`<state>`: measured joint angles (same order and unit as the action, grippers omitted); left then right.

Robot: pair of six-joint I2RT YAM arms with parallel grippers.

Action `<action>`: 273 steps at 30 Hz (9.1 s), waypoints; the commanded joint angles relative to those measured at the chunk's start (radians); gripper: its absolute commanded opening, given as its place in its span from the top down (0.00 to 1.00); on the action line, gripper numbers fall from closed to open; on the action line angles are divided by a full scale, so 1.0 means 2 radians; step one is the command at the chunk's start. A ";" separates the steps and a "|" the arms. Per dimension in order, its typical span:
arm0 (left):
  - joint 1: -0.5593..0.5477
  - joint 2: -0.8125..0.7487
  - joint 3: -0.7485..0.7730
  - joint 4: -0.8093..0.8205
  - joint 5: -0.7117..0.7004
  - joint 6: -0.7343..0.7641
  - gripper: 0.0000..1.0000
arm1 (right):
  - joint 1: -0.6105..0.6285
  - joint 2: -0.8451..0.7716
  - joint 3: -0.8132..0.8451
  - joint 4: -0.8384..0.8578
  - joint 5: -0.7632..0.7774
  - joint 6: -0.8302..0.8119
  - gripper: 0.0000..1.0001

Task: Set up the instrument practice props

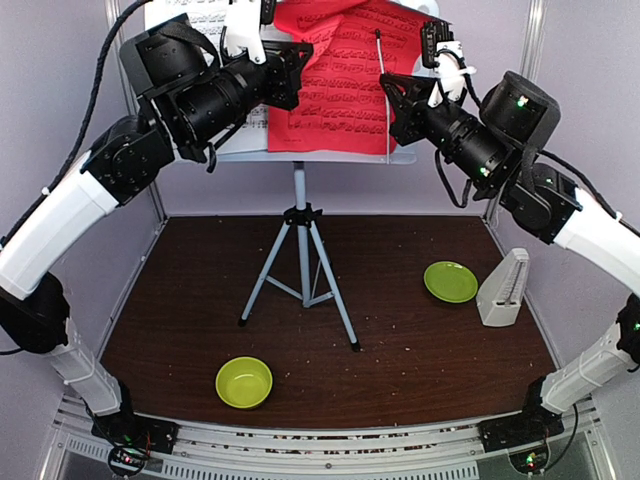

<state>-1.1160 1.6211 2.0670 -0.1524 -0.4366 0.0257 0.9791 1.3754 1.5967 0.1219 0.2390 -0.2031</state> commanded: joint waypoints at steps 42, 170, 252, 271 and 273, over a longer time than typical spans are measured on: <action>0.027 0.039 0.080 -0.021 0.072 -0.024 1.00 | -0.002 -0.033 -0.040 0.042 -0.022 0.002 1.00; -0.073 -0.323 -0.545 -0.094 0.010 -0.095 0.03 | -0.272 -0.210 -0.225 -0.459 0.076 0.287 0.00; -0.129 -0.063 -0.543 0.085 0.089 -0.085 0.05 | -0.205 -0.348 -0.449 -0.256 -0.294 0.352 0.94; -0.136 0.059 -0.506 0.137 0.136 -0.121 0.08 | -0.060 -0.284 -0.432 -0.202 -0.252 0.368 1.00; -0.135 0.062 -0.507 0.138 0.141 -0.123 0.10 | -0.058 -0.282 -0.428 -0.199 -0.258 0.366 1.00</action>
<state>-1.3937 1.7283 1.0325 0.0601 -0.1909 -0.1986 0.8509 0.8234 0.6689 -0.4168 -0.2569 0.5236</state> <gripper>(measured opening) 0.917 0.574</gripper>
